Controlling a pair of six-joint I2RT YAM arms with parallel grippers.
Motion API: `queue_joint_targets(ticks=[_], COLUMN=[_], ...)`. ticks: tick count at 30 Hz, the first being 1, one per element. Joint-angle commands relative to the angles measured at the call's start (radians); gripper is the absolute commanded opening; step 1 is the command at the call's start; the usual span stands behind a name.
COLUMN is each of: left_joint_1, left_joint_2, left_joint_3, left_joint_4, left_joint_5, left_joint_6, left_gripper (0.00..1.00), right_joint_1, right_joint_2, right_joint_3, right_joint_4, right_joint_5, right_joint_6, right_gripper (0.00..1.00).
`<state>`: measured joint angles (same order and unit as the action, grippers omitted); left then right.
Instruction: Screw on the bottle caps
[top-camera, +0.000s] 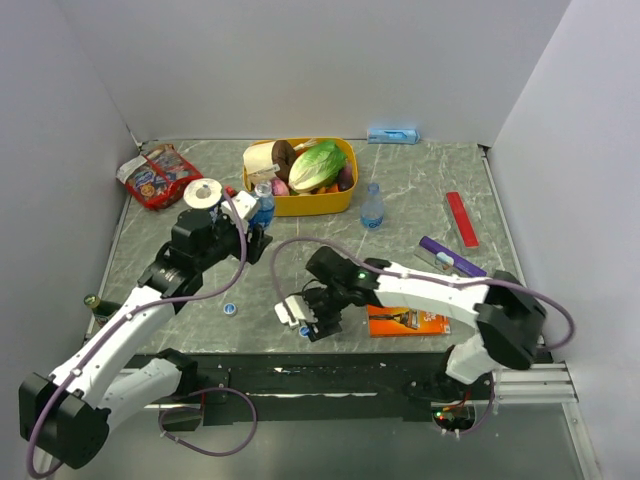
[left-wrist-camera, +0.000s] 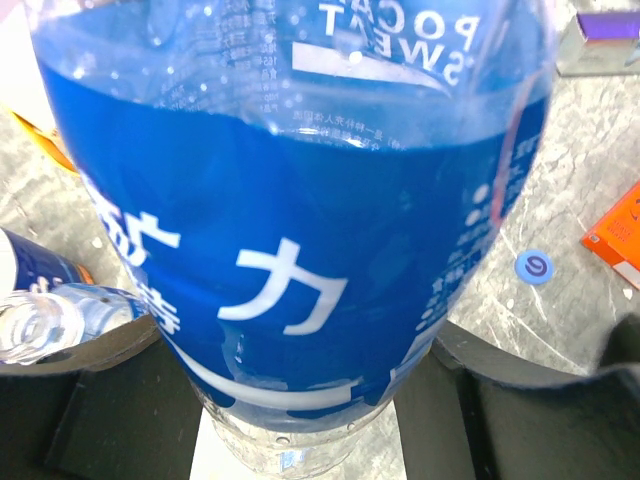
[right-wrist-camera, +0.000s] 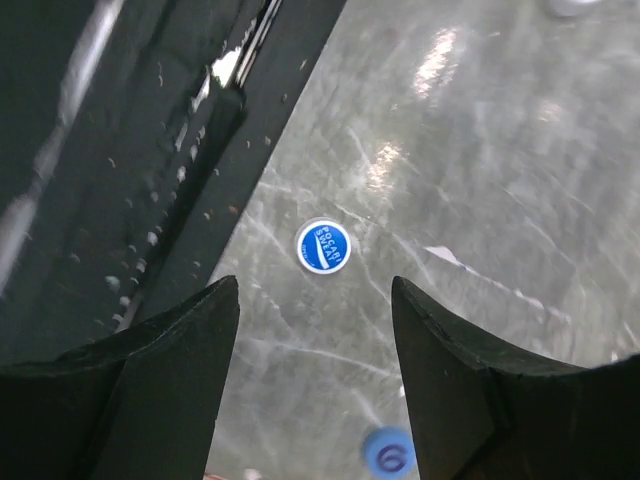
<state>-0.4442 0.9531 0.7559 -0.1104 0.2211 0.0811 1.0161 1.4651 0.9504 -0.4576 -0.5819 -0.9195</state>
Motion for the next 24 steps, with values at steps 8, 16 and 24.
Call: queue_joint_targets(ticks=[8,16,24], left_joint_1=[0.038,0.047,0.047], left_joint_2=[-0.099,-0.145,-0.146], left_joint_3=[-0.004,-0.02,-0.035], left_joint_4=[0.005,-0.02,-0.006], left_joint_5=[0.02,0.029,0.037], left_joint_6=[-0.026,-0.038,-0.056], left_gripper=[0.01,0.01,0.01], right_joint_1=[0.084,0.095,0.088], right_joint_2=[0.238,0.334,0.319], right_joint_3=[0.186,0.254,0.206], right_joint_4=[-0.162,-0.202,-0.221], right_joint_5=[0.005,0.066,0.094], right_joint_6=[-0.381,-0.381,-0.383], right_gripper=[0.64,0.56,0.58])
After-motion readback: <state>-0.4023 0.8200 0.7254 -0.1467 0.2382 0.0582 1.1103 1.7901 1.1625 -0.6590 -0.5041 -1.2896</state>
